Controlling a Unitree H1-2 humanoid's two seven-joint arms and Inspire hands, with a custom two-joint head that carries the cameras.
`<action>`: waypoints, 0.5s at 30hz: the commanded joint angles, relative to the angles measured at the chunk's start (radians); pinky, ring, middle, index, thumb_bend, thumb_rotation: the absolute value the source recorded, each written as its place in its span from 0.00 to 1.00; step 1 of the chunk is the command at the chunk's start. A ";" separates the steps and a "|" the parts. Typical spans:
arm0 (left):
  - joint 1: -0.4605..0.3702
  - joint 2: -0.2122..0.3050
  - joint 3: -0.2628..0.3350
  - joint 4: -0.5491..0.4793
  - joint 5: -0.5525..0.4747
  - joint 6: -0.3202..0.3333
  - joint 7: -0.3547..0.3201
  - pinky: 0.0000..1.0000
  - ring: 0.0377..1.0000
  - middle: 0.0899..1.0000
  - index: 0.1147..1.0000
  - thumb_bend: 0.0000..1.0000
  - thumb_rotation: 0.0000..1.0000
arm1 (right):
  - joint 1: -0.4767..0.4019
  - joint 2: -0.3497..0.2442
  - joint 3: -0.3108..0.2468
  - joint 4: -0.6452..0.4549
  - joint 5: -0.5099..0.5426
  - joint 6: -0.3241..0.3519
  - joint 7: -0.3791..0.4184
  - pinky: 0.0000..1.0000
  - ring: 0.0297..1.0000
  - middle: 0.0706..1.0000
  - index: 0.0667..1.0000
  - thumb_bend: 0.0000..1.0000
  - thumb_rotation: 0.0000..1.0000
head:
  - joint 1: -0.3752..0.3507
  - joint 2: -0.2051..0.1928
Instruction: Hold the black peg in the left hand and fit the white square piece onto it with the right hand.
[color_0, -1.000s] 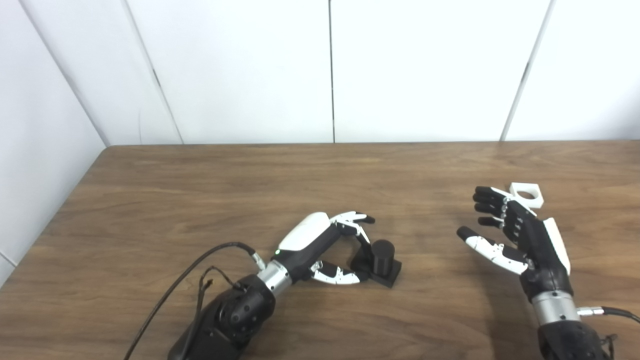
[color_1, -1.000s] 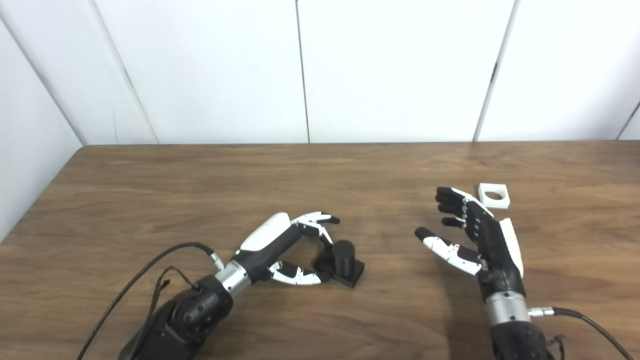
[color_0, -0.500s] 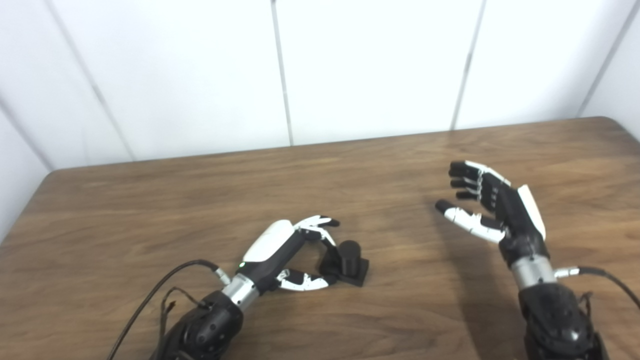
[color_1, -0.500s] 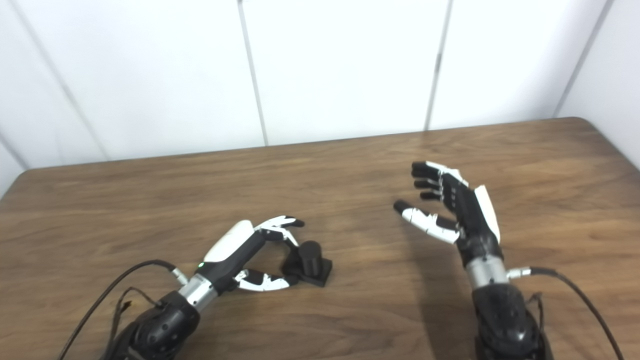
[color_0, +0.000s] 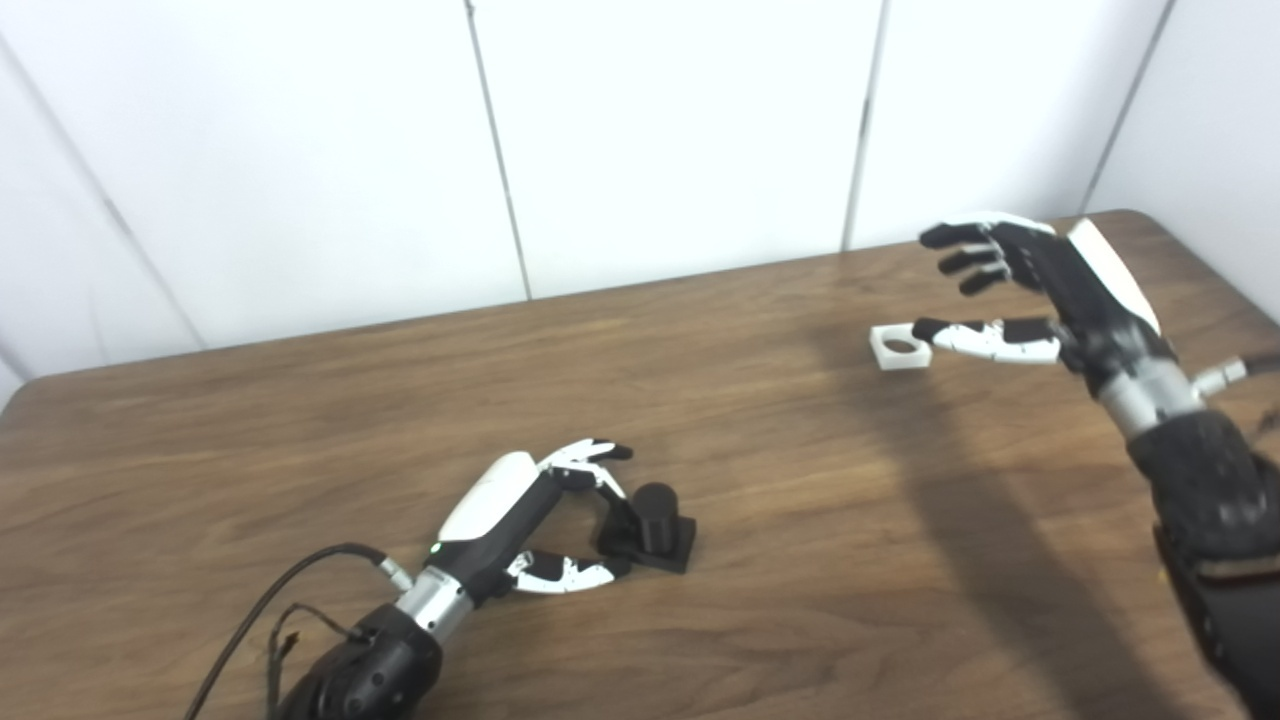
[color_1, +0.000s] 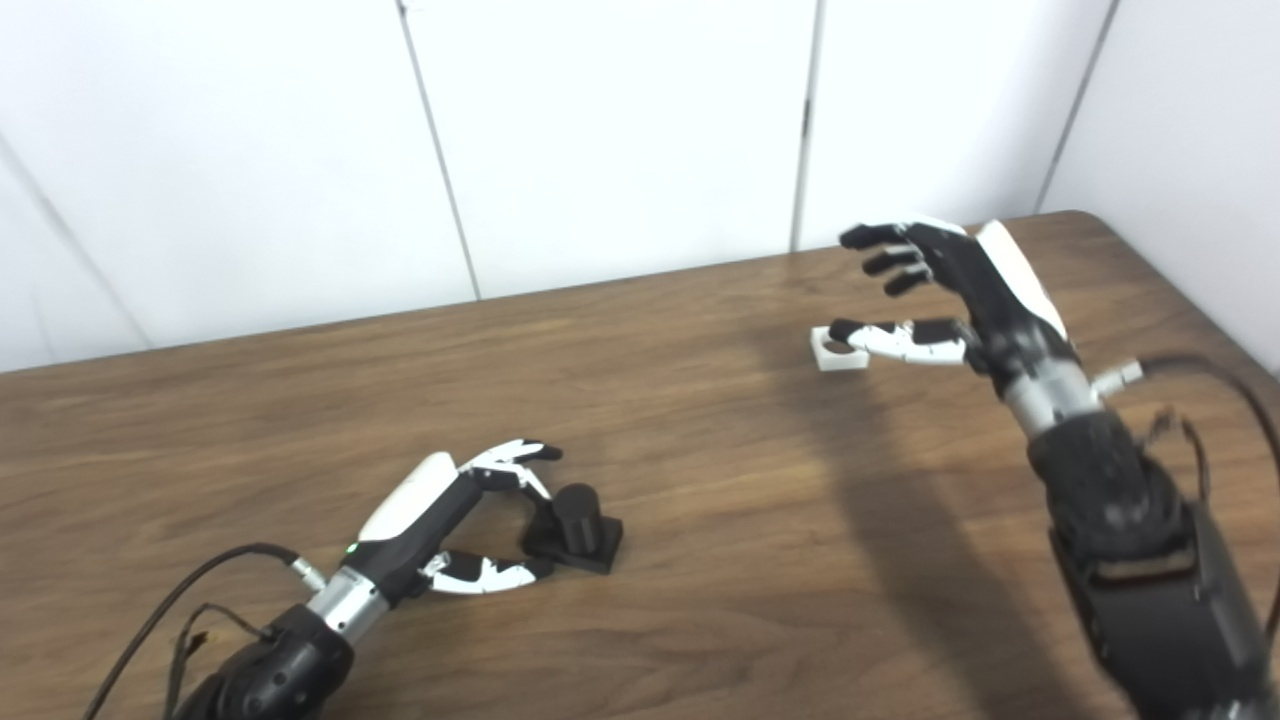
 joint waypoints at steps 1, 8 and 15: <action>0.040 0.035 -0.013 0.026 0.021 0.050 -0.072 0.81 0.93 0.87 0.43 0.52 0.08 | -0.082 -0.076 0.022 0.005 -0.080 -0.011 0.033 0.63 0.75 0.78 0.69 0.66 0.16 | 0.000 -0.002; 0.048 0.041 -0.009 0.034 0.016 0.033 -0.069 0.81 0.92 0.87 0.43 0.52 0.08 | -0.224 -0.159 0.113 0.105 -0.180 0.007 0.159 0.66 0.84 0.85 0.72 0.70 0.15 | -0.010 -0.014; 0.051 0.038 -0.013 0.040 0.022 0.021 -0.066 0.79 0.93 0.87 0.43 0.52 0.08 | -0.367 -0.172 0.195 0.303 -0.223 -0.074 0.219 0.67 0.86 0.86 0.71 0.71 0.14 | -0.004 -0.017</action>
